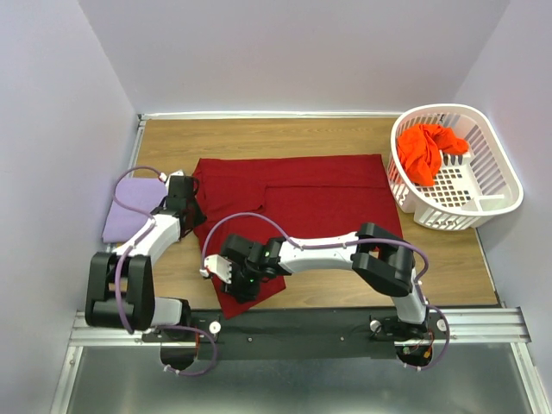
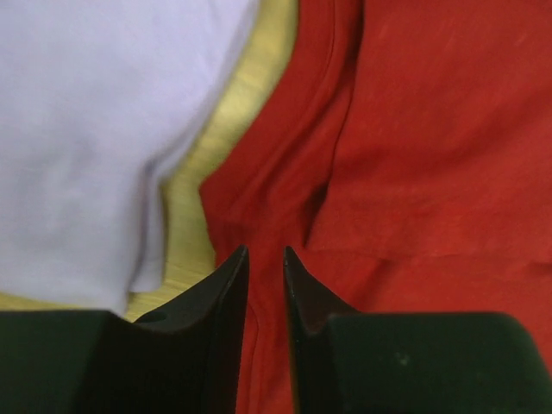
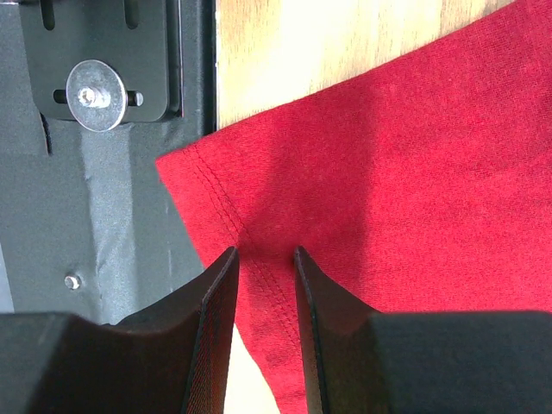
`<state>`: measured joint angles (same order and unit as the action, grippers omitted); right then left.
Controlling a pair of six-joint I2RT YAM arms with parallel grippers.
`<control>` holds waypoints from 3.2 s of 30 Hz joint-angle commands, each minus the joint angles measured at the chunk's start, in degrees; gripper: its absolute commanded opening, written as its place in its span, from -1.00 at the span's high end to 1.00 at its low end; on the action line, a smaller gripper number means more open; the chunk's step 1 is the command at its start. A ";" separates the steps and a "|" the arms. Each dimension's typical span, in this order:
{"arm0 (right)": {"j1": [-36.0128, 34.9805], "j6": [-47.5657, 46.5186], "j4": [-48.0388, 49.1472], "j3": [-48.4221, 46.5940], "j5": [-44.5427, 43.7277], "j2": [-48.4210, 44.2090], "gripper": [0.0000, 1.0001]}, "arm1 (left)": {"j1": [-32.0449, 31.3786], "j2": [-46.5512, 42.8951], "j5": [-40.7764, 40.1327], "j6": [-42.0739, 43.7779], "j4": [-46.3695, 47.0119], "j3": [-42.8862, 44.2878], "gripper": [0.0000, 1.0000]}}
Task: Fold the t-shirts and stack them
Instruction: Fold the tshirt
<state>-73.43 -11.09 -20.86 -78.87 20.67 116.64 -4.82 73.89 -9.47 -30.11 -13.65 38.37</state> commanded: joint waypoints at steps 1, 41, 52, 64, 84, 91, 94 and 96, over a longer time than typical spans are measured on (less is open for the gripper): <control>-0.49 -1.39 -6.38 2.67 0.69 0.78 0.22 | 0.25 4.68 3.77 -0.48 -0.33 3.46 0.44; -0.49 -0.51 -9.72 0.21 -4.47 -4.75 -0.10 | 1.39 16.81 -4.94 4.00 -1.29 13.13 0.32; 7.06 10.91 -9.28 4.68 -19.52 -16.86 -0.34 | -0.89 0.59 -4.76 -1.96 -9.88 13.93 -0.01; 22.18 24.18 -3.59 17.16 -29.81 -29.62 -0.50 | -6.43 -6.13 0.51 -6.10 -18.33 2.59 -0.10; 35.46 25.51 8.99 27.98 -22.34 -34.55 -0.47 | -13.81 -3.49 -3.53 -20.78 -35.04 3.73 0.13; 35.46 25.24 9.44 28.68 -22.60 -35.69 -0.47 | -14.08 0.90 -4.06 -19.73 -32.76 4.87 0.14; 35.46 25.07 9.44 28.86 -22.42 -36.22 -0.47 | -14.08 1.61 -2.92 -19.11 -32.58 4.79 0.14; 35.46 24.89 9.44 28.51 -22.51 -36.48 -0.47 | -14.08 2.92 -3.09 -19.02 -32.67 5.05 0.13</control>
<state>-38.06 13.93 -12.88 -50.83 -2.59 81.76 -18.50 75.31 -11.40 -49.08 -46.24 41.76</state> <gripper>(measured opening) 0.736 0.435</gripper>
